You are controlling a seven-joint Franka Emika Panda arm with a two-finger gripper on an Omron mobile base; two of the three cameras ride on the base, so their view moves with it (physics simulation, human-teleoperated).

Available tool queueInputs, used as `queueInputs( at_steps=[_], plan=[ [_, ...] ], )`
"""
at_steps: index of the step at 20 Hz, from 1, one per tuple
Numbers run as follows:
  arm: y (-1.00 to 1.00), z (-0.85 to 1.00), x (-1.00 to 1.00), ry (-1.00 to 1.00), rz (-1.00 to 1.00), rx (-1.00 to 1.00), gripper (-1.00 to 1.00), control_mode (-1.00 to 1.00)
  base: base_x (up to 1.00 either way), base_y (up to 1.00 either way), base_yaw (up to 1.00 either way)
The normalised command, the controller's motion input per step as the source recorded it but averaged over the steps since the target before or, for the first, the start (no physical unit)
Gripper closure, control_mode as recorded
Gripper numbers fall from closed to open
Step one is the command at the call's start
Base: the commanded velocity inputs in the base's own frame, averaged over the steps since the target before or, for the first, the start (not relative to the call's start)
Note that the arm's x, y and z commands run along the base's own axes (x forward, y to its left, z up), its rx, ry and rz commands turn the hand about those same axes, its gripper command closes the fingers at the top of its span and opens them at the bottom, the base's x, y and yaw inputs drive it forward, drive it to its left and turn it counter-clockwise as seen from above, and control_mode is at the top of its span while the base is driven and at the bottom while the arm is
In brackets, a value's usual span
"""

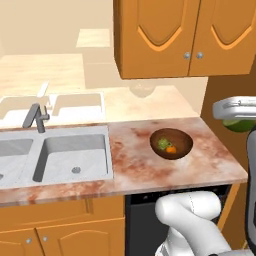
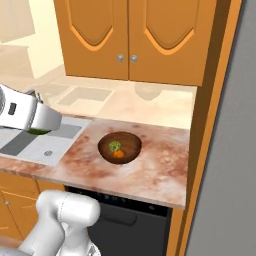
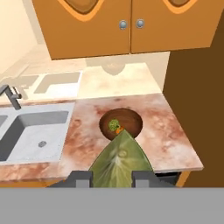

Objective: Take the tangerine, lemon wedge, and broccoli from the freezer and place them in the bowl on the counter.

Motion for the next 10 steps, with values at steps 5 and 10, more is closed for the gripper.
queueInputs(
  at_steps=[5, 10],
  plan=[
    [0.0, 0.0, 0.0, 0.0, 0.0, 0.0, 1.0, 1.0, 0.56, -0.01, 0.0],
    [-0.11, -0.25, 0.83, 0.09, 0.0, 0.0, 1.0, -1.0, 0.0, 0.0, 0.0]
  ],
)
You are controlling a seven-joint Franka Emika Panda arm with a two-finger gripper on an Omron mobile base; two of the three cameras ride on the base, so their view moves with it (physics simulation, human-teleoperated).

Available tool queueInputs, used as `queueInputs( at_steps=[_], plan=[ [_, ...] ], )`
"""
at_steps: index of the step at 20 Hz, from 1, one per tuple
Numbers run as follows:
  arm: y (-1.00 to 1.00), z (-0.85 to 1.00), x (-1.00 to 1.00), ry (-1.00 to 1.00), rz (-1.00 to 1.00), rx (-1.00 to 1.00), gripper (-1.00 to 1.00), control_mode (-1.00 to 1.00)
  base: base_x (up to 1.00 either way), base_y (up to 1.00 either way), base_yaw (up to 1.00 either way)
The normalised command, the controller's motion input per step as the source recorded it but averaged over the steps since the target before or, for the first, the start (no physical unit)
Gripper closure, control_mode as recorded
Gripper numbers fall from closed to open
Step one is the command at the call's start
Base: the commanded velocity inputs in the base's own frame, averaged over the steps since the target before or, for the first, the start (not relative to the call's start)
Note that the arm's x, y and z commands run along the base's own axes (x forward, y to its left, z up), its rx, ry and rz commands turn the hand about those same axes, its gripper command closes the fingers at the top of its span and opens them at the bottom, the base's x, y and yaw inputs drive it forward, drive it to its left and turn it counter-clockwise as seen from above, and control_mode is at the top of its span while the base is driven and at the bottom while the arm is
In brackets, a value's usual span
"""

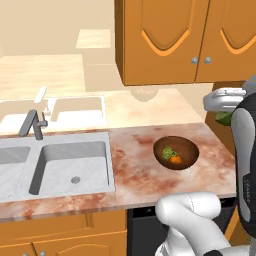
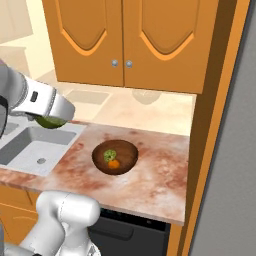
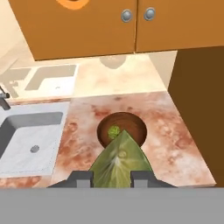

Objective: Take the tangerine, lemon wedge, and broccoli from the freezer and place them in the bowl on the counter.

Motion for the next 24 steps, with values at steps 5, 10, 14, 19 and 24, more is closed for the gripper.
queueInputs(
  at_steps=[5, 10, 14, 19, 24],
  plan=[
    [-0.2, -0.68, 0.95, 0.14, 0.0, 0.02, 1.0, -1.0, 0.0, 0.0, 0.0],
    [-0.18, -0.89, 0.9, 0.11, 0.0, 0.01, 1.0, -1.0, 0.0, 0.0, 0.0],
    [-0.16, -0.77, 0.92, 0.11, 0.0, 0.01, 1.0, -1.0, 0.0, 0.0, 0.0],
    [-0.17, -0.62, 0.96, 0.09, 0.0, 0.01, 1.0, -1.0, 0.0, 0.0, 0.0],
    [-0.24, -0.57, 0.76, 0.02, 0.0, 0.02, 1.0, -1.0, 0.0, 0.0, 0.0]
  ],
)
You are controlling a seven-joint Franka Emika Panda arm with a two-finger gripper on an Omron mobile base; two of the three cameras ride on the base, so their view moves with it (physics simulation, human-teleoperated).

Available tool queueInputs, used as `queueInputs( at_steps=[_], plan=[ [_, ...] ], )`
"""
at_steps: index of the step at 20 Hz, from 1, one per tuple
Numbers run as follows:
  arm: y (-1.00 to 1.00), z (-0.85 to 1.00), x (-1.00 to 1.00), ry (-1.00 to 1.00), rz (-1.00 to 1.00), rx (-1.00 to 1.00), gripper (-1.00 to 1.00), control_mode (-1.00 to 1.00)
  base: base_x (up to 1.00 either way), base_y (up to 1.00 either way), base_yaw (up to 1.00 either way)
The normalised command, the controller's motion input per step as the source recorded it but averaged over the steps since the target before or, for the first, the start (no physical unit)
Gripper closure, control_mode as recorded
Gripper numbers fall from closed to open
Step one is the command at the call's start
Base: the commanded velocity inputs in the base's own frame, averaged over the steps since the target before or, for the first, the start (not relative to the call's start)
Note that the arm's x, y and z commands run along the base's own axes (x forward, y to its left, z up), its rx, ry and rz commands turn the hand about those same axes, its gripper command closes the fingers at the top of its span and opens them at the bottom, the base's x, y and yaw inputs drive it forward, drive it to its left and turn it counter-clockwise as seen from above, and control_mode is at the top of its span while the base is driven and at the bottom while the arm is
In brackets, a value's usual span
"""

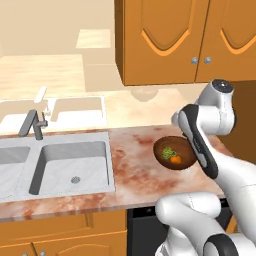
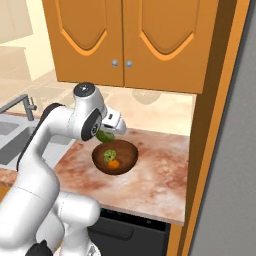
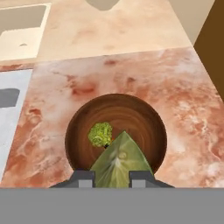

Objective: Take the tangerine, lemon wedge, and broccoli from the freezer and place them in the bowl on the counter.

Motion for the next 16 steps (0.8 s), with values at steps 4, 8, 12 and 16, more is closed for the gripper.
queueInputs(
  at_steps=[4, 8, 12, 16],
  plan=[
    [-0.18, -0.69, 0.67, 0.0, 0.0, 0.0, 1.0, -1.0, 0.0, 0.0, 0.0],
    [-0.03, -0.71, 0.36, 0.0, 0.0, 0.0, 1.0, -1.0, 0.0, 0.0, 0.0],
    [0.0, -0.66, 0.24, 0.0, 0.0, 0.0, 1.0, -1.0, 0.0, 0.0, 0.0],
    [-0.03, -0.62, 0.42, 0.0, 0.0, 0.0, 1.0, -1.0, 0.0, 0.0, 0.0]
  ],
)
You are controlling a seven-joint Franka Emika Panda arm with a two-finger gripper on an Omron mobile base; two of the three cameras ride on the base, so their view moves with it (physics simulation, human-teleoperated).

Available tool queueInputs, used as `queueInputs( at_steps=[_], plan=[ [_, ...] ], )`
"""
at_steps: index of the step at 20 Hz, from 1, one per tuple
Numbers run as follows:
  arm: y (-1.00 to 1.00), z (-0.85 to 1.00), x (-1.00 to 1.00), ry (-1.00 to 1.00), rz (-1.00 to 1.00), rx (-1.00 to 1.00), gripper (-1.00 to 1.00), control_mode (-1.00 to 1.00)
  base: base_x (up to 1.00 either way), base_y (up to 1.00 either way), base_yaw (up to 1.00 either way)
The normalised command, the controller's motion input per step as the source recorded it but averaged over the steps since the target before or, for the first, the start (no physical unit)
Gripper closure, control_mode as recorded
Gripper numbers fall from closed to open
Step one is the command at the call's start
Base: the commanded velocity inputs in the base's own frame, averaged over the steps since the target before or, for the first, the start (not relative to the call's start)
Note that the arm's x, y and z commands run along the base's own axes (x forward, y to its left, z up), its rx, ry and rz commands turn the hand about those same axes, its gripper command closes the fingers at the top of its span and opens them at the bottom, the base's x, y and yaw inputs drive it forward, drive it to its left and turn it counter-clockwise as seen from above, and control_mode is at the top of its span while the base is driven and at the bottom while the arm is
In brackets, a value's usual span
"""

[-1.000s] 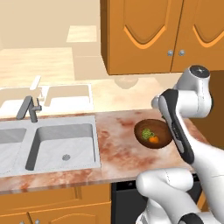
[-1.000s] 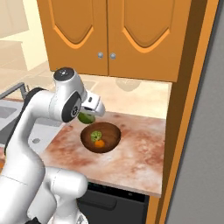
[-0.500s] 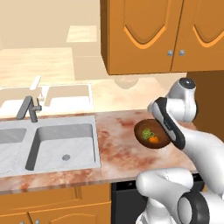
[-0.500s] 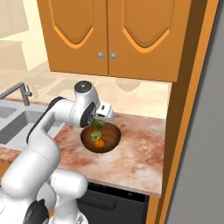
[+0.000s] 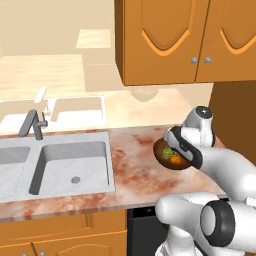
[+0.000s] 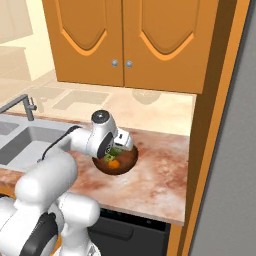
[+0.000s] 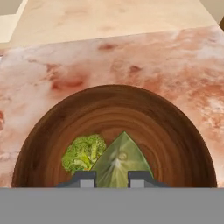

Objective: Take the tangerine, lemon wedge, and broccoli from the freezer and place them in the bowl on the counter.

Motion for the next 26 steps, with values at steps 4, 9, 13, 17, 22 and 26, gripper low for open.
queueInputs(
  at_steps=[4, 9, 13, 17, 22, 26],
  plan=[
    [-0.11, -0.45, 0.55, -0.01, 0.0, 0.0, 1.0, -1.0, 0.0, 0.0, 0.0],
    [-0.19, -0.11, 0.31, -0.07, 0.0, 0.01, -1.0, -1.0, 0.0, 0.0, 0.0],
    [-0.04, 0.0, 0.01, -0.04, 0.0, 0.0, -1.0, -1.0, 0.0, 0.0, 0.0],
    [0.0, 0.08, -0.28, -0.05, 0.0, 0.0, -1.0, -1.0, 0.0, 0.0, 0.0],
    [0.08, 0.46, -0.58, -0.1, 0.0, 0.0, -1.0, -1.0, 0.0, 0.0, 0.0],
    [0.37, 0.89, -0.69, -0.05, 0.0, -0.01, -1.0, -1.0, 0.0, 0.0, 0.0]
  ],
)
